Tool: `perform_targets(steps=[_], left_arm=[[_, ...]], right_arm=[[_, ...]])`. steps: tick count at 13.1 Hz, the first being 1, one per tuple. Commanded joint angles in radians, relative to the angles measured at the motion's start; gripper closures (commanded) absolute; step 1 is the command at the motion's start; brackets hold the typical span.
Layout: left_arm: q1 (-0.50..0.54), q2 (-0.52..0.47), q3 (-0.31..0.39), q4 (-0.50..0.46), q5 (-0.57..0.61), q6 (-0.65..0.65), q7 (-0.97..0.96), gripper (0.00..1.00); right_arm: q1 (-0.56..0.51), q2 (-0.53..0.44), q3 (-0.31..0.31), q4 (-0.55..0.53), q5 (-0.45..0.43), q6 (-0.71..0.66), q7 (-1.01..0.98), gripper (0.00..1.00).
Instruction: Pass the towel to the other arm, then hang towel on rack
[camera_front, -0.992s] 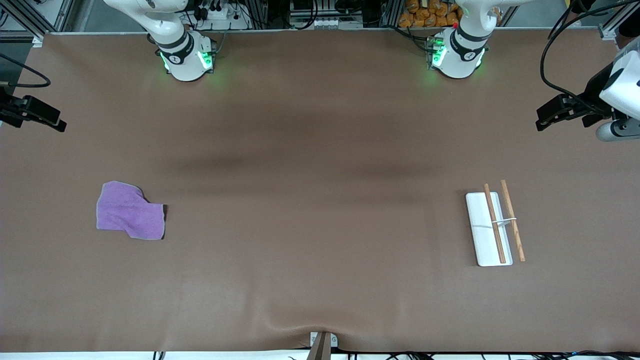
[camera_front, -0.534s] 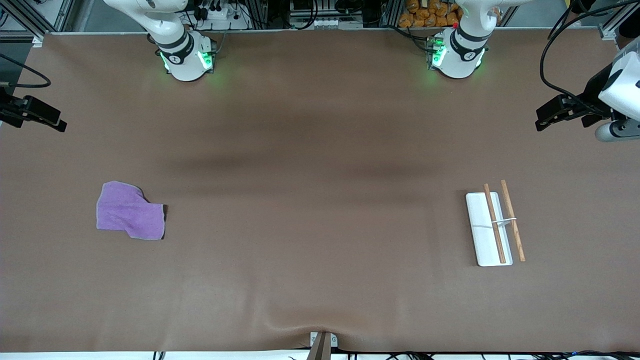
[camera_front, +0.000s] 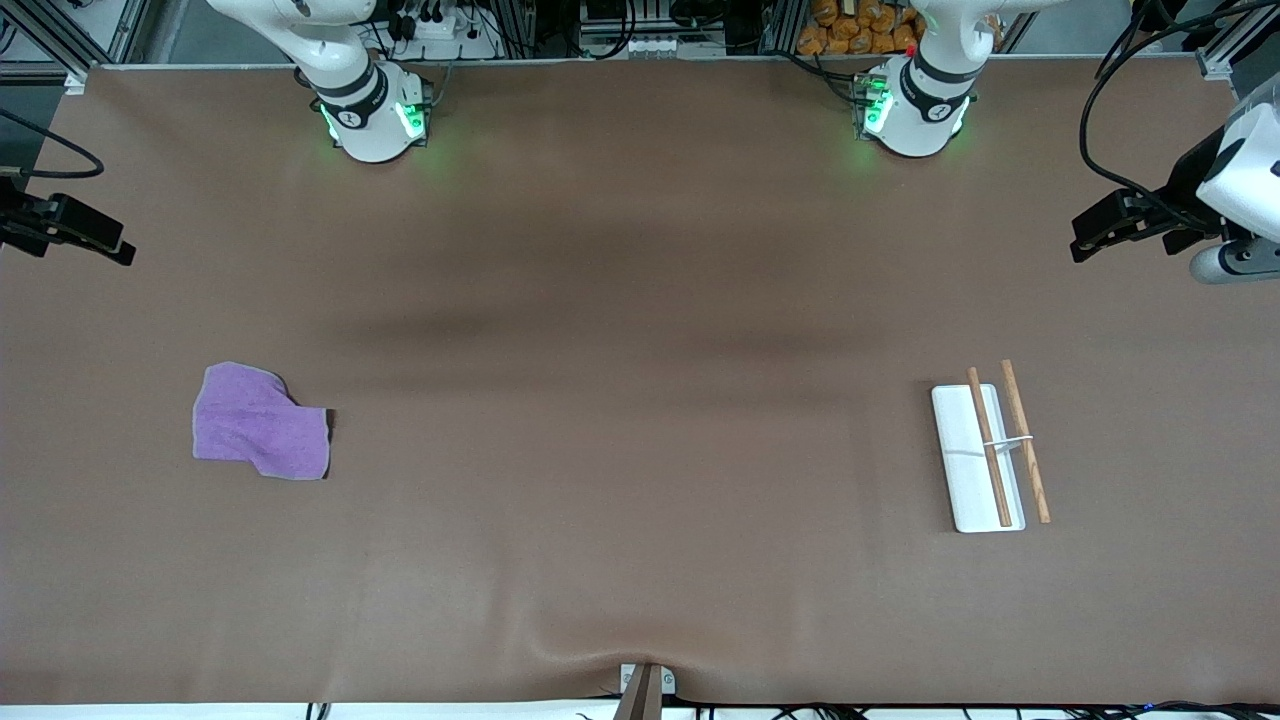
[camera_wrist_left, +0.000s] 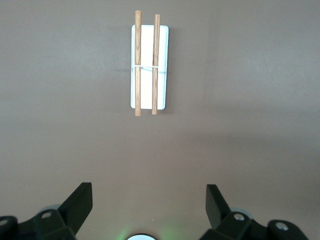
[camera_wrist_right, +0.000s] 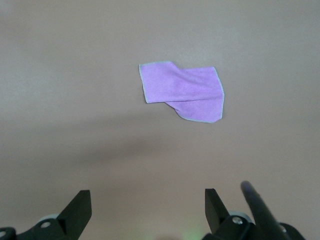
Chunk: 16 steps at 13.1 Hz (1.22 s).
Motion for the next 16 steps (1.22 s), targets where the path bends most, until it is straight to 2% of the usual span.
perform_targets(steps=[1, 7, 14, 16], left_arm=[[-0.001, 0.000, -0.005, 0.008, 0.019, -0.012, 0.016, 0.00], [-0.003, 0.003, -0.004, 0.008, 0.019, -0.012, 0.016, 0.00], [-0.004, 0.008, -0.005, 0.008, 0.019, -0.012, 0.016, 0.00], [-0.003, 0.010, -0.005, 0.008, 0.019, -0.012, 0.016, 0.00]], right_arm=[[-0.014, 0.020, 0.011, 0.003, -0.007, -0.005, -0.001, 0.00], [-0.023, 0.184, 0.010, 0.011, -0.011, 0.008, -0.008, 0.00], [-0.011, 0.380, 0.011, 0.012, -0.014, 0.200, -0.020, 0.00], [-0.005, 0.419, 0.011, 0.014, -0.037, 0.267, -0.097, 0.00]])
